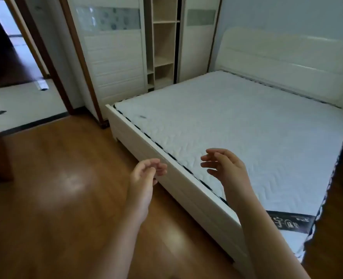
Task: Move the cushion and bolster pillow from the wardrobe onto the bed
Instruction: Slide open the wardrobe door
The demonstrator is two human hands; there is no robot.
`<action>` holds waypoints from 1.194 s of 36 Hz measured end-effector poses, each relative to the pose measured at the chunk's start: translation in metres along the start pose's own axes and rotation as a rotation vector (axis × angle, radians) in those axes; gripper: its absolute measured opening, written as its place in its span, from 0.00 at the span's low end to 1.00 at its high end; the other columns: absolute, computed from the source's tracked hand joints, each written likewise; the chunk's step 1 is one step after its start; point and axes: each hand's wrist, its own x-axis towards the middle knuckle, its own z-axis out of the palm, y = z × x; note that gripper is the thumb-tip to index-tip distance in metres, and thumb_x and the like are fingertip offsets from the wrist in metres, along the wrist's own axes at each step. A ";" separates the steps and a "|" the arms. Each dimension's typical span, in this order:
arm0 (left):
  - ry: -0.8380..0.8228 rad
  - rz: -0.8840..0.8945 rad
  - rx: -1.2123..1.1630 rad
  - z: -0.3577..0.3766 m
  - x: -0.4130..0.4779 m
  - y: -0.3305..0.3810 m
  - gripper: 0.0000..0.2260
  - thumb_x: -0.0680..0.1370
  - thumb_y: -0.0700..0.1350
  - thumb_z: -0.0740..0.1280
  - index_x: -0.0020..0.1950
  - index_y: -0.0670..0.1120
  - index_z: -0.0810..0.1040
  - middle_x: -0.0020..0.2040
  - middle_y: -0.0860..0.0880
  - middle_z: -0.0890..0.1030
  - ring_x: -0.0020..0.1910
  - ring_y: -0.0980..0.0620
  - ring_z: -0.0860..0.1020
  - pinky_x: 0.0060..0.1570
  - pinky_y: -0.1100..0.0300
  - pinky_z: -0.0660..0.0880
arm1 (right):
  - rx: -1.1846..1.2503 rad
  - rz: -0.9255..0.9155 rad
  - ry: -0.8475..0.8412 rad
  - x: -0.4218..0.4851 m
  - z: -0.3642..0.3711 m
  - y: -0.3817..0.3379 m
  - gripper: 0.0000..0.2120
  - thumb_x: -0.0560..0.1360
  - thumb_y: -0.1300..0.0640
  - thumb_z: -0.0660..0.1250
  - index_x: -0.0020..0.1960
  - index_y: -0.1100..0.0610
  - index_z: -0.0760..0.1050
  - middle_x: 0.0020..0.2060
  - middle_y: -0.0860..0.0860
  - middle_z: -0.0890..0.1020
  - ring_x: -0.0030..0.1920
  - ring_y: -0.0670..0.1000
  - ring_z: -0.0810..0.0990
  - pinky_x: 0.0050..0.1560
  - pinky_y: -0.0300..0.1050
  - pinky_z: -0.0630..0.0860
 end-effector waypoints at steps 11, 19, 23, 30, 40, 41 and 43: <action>0.212 -0.021 -0.038 -0.007 0.126 0.014 0.12 0.79 0.37 0.57 0.47 0.50 0.78 0.38 0.54 0.85 0.39 0.59 0.83 0.41 0.60 0.72 | 0.052 0.065 -0.172 0.150 0.065 -0.010 0.13 0.77 0.63 0.56 0.44 0.55 0.78 0.32 0.47 0.84 0.35 0.45 0.81 0.38 0.37 0.76; 0.403 -0.019 -0.056 -0.064 0.219 0.018 0.13 0.78 0.37 0.57 0.44 0.50 0.78 0.39 0.53 0.84 0.39 0.58 0.82 0.40 0.60 0.71 | 0.066 0.115 -0.299 0.231 0.160 0.009 0.13 0.78 0.64 0.56 0.43 0.55 0.78 0.31 0.47 0.84 0.33 0.45 0.81 0.38 0.38 0.75; 0.425 -0.039 -0.064 -0.098 0.278 0.012 0.12 0.78 0.38 0.58 0.44 0.51 0.78 0.38 0.53 0.85 0.41 0.56 0.83 0.40 0.60 0.72 | 0.044 0.127 -0.323 0.277 0.216 0.021 0.14 0.78 0.64 0.56 0.43 0.55 0.78 0.31 0.47 0.84 0.33 0.45 0.81 0.36 0.36 0.75; 0.481 -0.061 -0.109 -0.183 0.401 0.020 0.09 0.79 0.41 0.60 0.50 0.53 0.76 0.46 0.53 0.84 0.46 0.57 0.82 0.43 0.59 0.72 | 0.007 0.144 -0.376 0.358 0.349 0.026 0.14 0.78 0.64 0.55 0.43 0.56 0.77 0.34 0.51 0.82 0.35 0.50 0.80 0.37 0.37 0.75; 0.447 0.040 -0.044 -0.248 0.530 0.078 0.09 0.79 0.42 0.59 0.50 0.54 0.77 0.47 0.53 0.84 0.48 0.56 0.82 0.52 0.56 0.75 | 0.009 0.092 -0.447 0.447 0.476 0.018 0.11 0.79 0.62 0.56 0.47 0.56 0.77 0.36 0.51 0.83 0.38 0.48 0.81 0.37 0.35 0.77; 0.441 0.017 -0.042 -0.251 0.543 0.079 0.09 0.79 0.42 0.59 0.50 0.53 0.77 0.47 0.53 0.84 0.48 0.56 0.82 0.52 0.55 0.75 | -0.004 0.108 -0.436 0.458 0.486 0.020 0.11 0.79 0.62 0.56 0.47 0.56 0.77 0.37 0.51 0.83 0.38 0.48 0.81 0.36 0.35 0.77; 0.432 -0.007 -0.030 -0.256 0.573 0.081 0.09 0.79 0.41 0.59 0.49 0.52 0.77 0.47 0.53 0.83 0.48 0.55 0.81 0.54 0.54 0.75 | 0.001 0.122 -0.401 0.484 0.506 0.020 0.11 0.79 0.62 0.56 0.48 0.57 0.78 0.38 0.52 0.83 0.39 0.49 0.82 0.37 0.35 0.77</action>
